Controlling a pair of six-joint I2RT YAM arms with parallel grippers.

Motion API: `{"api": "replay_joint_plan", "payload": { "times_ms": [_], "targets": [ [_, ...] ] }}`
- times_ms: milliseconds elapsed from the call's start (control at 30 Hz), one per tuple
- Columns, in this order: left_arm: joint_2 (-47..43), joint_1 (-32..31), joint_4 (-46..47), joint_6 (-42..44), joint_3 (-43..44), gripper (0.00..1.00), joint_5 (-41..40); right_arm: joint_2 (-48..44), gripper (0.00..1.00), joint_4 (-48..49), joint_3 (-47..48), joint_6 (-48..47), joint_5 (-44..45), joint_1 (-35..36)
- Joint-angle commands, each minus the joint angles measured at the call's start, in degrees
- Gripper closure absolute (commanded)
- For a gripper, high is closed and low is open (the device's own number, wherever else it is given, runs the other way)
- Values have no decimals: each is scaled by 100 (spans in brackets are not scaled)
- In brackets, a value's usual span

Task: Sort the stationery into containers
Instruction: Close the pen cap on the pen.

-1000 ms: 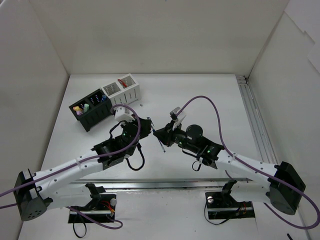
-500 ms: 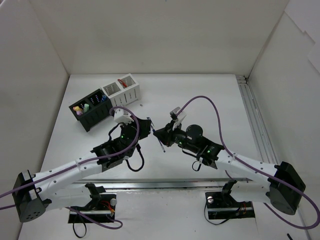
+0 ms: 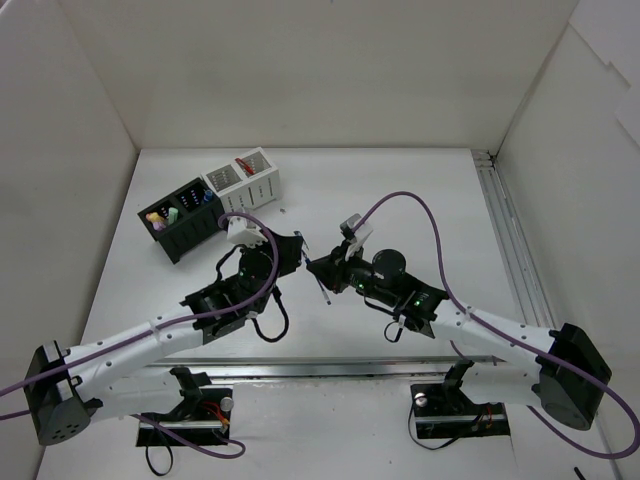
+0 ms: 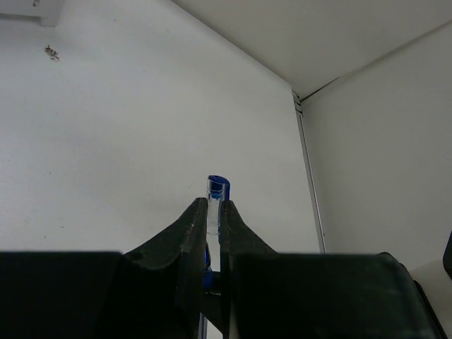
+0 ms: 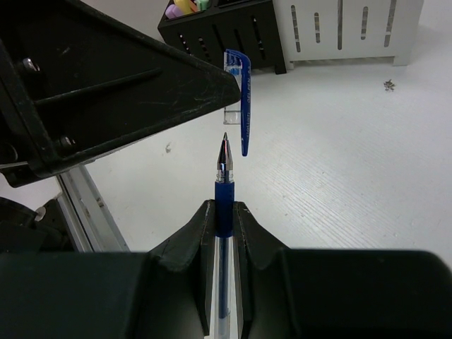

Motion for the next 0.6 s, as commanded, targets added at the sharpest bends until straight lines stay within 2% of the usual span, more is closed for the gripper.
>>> {"api": "replay_joint_plan", "payload": {
  "times_ms": [0, 567],
  "targets": [
    [-166, -28, 549, 114, 28, 100, -6, -194, 100, 413, 277, 23, 182, 50],
    [-193, -28, 698, 69, -121, 100, 3, -423, 100, 449, 181, -65, 578, 138]
  ]
}}
